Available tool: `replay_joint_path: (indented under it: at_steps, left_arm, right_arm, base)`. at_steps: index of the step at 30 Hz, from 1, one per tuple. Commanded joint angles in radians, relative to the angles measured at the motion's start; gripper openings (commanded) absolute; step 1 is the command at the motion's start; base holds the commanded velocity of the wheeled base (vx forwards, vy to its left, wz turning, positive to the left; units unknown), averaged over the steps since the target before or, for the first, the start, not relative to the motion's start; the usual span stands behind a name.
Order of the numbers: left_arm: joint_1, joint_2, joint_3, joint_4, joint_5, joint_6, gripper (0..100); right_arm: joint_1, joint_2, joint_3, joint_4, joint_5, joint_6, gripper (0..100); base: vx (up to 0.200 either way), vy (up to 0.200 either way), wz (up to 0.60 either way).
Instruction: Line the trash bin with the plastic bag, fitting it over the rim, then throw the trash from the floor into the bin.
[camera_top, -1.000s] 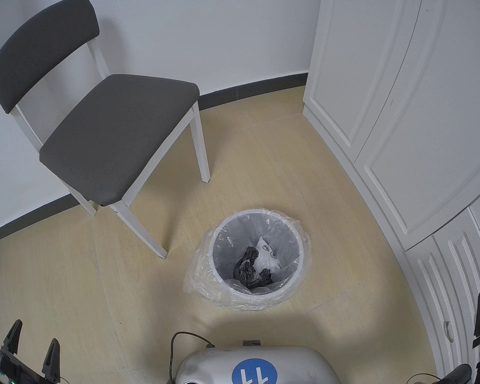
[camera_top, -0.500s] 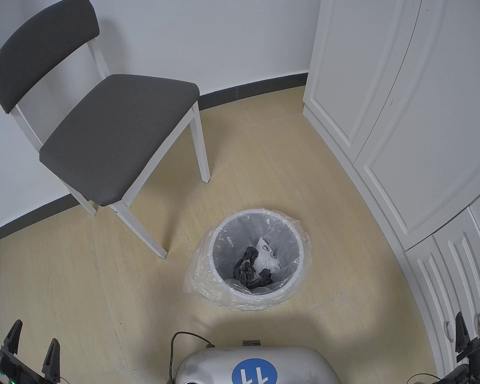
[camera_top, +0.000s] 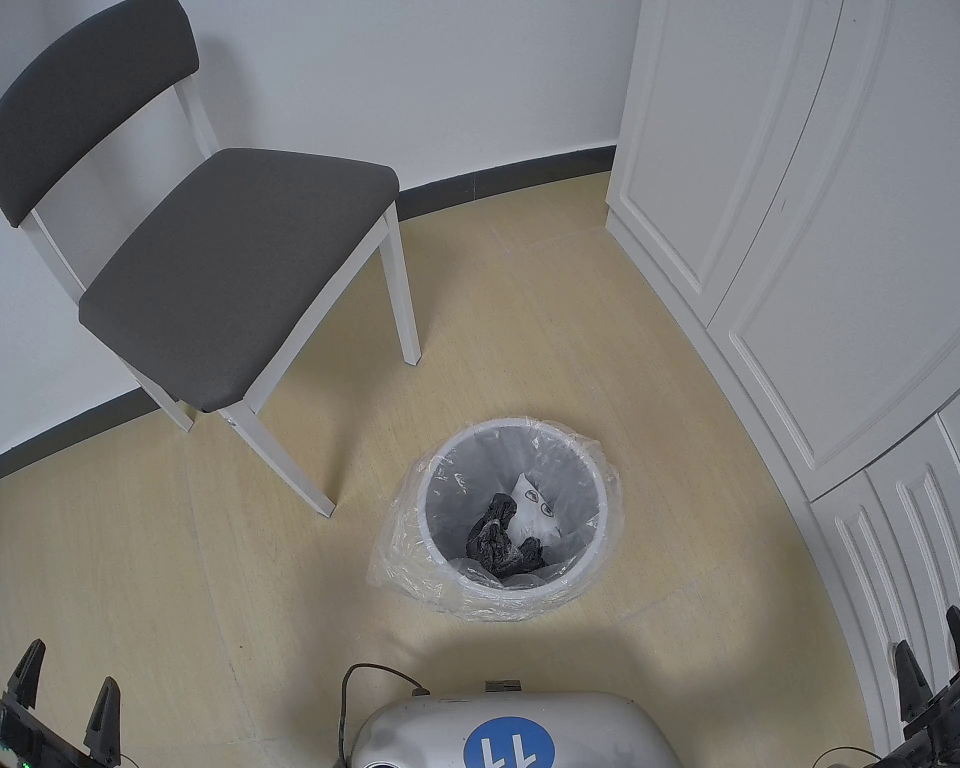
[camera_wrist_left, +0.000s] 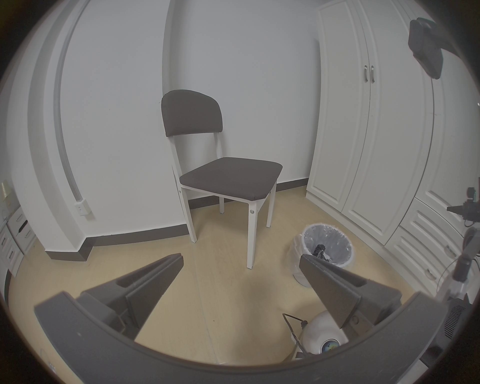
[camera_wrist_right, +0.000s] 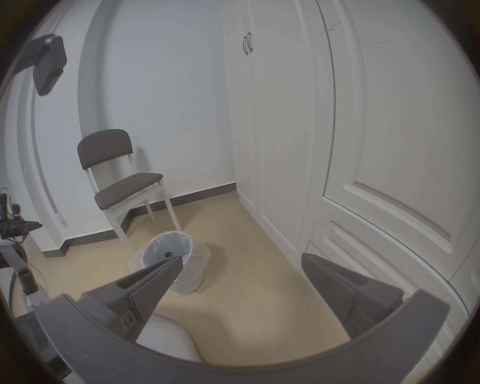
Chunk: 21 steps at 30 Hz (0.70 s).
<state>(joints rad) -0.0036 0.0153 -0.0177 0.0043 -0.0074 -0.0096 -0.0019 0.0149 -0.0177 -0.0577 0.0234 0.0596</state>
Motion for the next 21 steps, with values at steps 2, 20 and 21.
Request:
replay_joint_path:
  at_steps: [2,20,21]
  left_arm:
    - [0.001,-0.014,0.016,-0.003,0.007,-0.01,100]
    - [0.001,-0.015,0.018,-0.006,0.007,-0.004,100]
    - [0.001,-0.015,0.018,-0.006,0.006,-0.004,100]
  right_arm:
    - [0.0,-0.015,0.013,0.002,-0.054,0.025,100]
    - [0.002,-0.015,0.016,0.059,-0.028,-0.047,100]
    - [0.002,-0.015,0.016,0.058,-0.028,-0.046,100]
  base:
    - [0.0,0.0,0.0]
    - [0.0,0.0,0.0]
    - [0.0,0.0,0.0]
